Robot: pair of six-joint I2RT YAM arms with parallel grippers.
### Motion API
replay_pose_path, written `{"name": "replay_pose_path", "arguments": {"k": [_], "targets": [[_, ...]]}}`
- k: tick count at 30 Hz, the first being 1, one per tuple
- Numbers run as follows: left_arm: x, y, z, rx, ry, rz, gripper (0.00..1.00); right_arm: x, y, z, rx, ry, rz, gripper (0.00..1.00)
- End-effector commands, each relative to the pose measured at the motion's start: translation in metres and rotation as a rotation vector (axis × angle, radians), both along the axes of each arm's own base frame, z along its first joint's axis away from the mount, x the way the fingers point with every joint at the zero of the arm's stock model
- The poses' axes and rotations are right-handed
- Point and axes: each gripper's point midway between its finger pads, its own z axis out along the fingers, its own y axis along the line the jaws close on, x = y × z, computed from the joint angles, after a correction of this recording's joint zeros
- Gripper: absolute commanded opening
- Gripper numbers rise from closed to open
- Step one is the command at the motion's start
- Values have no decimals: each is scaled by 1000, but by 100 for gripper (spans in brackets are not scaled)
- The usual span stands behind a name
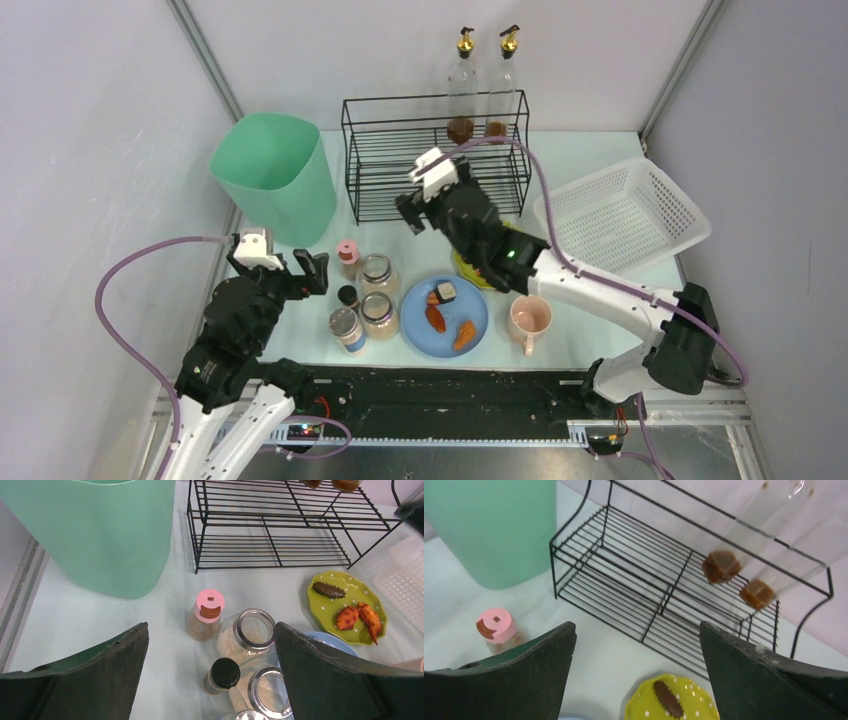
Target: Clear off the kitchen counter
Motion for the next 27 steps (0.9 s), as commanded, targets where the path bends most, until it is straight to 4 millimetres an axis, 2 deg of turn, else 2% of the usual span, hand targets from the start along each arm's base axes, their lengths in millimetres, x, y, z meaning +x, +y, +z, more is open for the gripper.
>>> {"name": "replay_pose_path", "arguments": {"k": [1, 4, 5, 6, 9, 15, 17, 20, 24, 26, 27], "targets": [[3, 4, 5, -9, -22, 27, 98, -16, -23, -27, -150, -9, -322, 99], [3, 5, 5, -10, -21, 32, 98, -30, -13, -51, -178, 71, -259, 99], [3, 5, 5, -10, -21, 33, 98, -38, -2, -55, -104, 136, -190, 100], [3, 6, 5, -10, -23, 37, 98, -41, -5, -61, -59, 207, -172, 99], [2, 7, 6, -11, -28, 43, 98, -58, 9, -77, -3, 336, -48, 99], [2, 9, 6, -12, -29, 52, 98, -104, 50, -98, 32, 518, 190, 99], [2, 9, 6, -13, -29, 53, 98, -111, 60, -99, 71, 561, 225, 99], [2, 8, 7, -13, -30, 51, 98, -109, 70, -103, 97, 586, 218, 98], [2, 7, 6, -14, -28, 45, 98, -99, 85, -117, 51, 626, 178, 96], [2, 7, 7, -15, -31, 44, 98, -96, 92, -127, 18, 650, 165, 95], [1, 7, 6, -16, -30, 40, 98, -95, 94, -139, -12, 672, 151, 95]]}}
